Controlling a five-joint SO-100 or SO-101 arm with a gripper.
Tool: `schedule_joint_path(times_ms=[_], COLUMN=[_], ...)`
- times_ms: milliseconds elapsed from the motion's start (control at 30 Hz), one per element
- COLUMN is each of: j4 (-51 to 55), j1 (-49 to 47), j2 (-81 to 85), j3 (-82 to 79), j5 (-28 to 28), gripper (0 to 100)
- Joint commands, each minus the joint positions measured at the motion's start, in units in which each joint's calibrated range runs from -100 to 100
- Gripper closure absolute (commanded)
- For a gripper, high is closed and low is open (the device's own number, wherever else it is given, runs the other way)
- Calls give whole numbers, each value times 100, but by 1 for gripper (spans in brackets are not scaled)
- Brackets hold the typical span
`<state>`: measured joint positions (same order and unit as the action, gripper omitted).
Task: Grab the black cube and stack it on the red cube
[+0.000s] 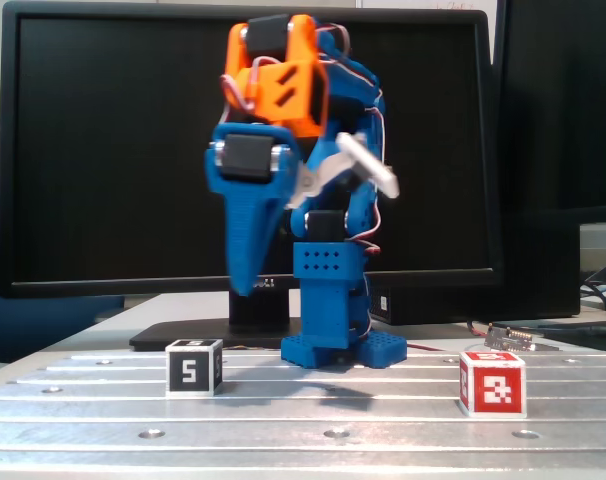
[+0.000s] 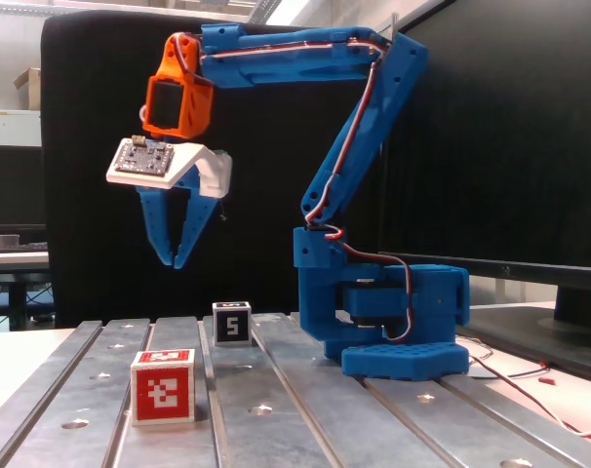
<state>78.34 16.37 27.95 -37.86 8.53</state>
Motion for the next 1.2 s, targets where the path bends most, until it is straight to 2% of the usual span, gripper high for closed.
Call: schedule_joint_path(times_ms=[0,267,433,567,800,1167], j4=[28,-66,-32,-40,88,114], j1=[338,1091,1349,1600,1903,2191], j2=[-30,-188,-640,-790,-715,-573], j3=[254,127,172,172,46,-434], j5=[378,1225,1336,1735,2046,2072], gripper=[99,99,99,99,99,99])
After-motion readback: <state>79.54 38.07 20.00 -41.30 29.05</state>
